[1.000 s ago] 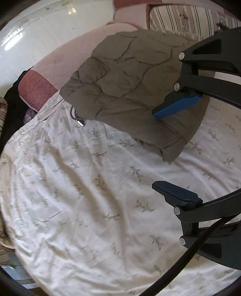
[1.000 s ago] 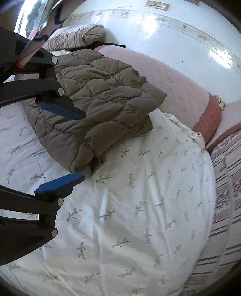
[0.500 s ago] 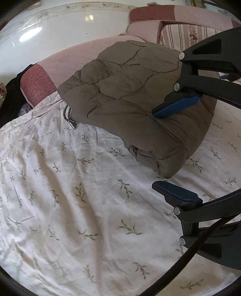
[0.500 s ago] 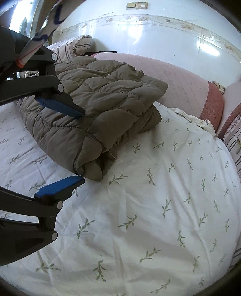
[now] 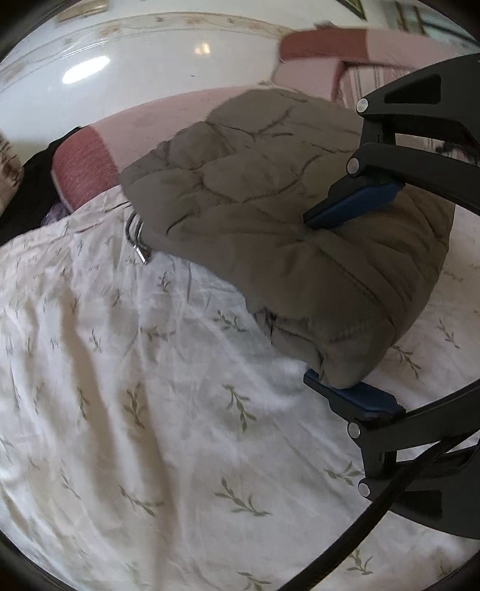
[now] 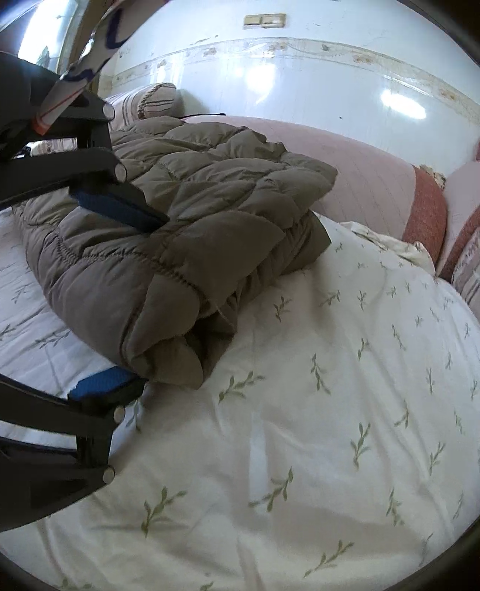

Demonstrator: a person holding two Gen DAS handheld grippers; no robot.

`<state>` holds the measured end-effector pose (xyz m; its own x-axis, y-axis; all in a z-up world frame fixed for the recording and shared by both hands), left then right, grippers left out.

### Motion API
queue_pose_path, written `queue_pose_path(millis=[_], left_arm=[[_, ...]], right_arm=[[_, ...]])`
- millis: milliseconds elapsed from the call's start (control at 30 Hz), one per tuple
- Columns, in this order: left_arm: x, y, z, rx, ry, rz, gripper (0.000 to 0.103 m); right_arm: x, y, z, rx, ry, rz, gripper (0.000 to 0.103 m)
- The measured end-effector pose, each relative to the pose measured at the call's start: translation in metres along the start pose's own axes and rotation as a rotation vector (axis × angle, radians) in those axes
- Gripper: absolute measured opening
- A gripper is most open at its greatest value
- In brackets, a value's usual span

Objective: Fold large clothes

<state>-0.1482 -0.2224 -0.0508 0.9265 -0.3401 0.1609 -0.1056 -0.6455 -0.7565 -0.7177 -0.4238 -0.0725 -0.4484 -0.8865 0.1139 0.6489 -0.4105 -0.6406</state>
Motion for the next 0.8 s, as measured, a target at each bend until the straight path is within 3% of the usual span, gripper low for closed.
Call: queue_pose_path(millis=[67,133,233,333,467,800], left_arm=[[-0.001,0.0,-0.007,0.023,0.047,-0.016,0.056],[-0.003,-0.005,-0.022,0.088,0.131,-0.057,0.044],[-0.012,-0.013,-0.049,0.235,0.293,-0.151,0.035],[-0.021,-0.024,-0.066,0.317,0.396,-0.242,0.033],[-0.024,-0.046,-0.079,0.326,0.458,-0.317,0.032],[-0.035,-0.099,-0.093,0.291,0.473,-0.353,0.032]], right_arm=[[-0.001,-0.002,0.009,-0.04,-0.056,-0.02,0.05],[-0.002,-0.005,0.022,-0.099,-0.147,-0.042,0.041],[-0.01,-0.012,0.051,-0.215,-0.324,-0.11,0.036],[-0.022,-0.019,0.082,-0.318,-0.516,-0.185,0.034],[-0.036,-0.033,0.109,-0.354,-0.657,-0.246,0.032],[-0.054,-0.076,0.139,-0.348,-0.751,-0.291,0.032]])
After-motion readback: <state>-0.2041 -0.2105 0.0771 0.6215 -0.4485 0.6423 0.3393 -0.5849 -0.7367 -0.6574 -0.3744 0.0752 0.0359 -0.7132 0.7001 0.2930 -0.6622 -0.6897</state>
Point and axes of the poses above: each gripper's, at about its wrist camera, not at the fingertips, and y roughly the way its jaws point, z to its left, x to its top, the point moved 4 cm from there along y, roughly the way its jaws point, and after that the axes turned 2 degrees about z, right-handed, at the moved point
